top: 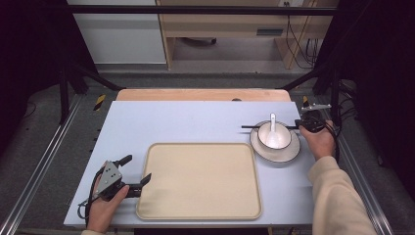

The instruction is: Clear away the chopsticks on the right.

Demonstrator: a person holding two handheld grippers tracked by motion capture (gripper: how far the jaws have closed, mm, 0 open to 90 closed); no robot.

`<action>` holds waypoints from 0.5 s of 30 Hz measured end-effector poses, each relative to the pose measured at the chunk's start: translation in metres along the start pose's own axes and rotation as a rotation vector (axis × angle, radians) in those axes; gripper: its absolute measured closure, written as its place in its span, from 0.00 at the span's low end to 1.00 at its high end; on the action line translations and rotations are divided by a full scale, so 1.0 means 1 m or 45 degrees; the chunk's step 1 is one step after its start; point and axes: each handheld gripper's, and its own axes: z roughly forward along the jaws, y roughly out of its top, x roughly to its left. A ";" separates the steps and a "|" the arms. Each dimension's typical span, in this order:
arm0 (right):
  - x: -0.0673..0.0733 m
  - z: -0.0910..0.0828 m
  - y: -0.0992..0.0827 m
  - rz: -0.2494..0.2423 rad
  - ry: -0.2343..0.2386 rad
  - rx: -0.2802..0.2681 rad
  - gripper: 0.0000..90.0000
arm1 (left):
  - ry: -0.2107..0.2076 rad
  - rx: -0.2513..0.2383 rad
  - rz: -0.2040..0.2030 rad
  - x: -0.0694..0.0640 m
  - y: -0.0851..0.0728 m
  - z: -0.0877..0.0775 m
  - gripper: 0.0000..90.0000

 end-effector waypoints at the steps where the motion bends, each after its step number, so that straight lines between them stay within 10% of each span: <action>1: 0.000 -0.001 -0.002 -0.001 0.002 0.007 1.00 | -0.001 0.001 0.002 0.000 0.000 0.000 0.07; 15: 0.007 -0.030 -0.037 0.008 0.045 0.056 1.00 | -0.013 0.013 0.005 -0.002 0.001 0.002 0.07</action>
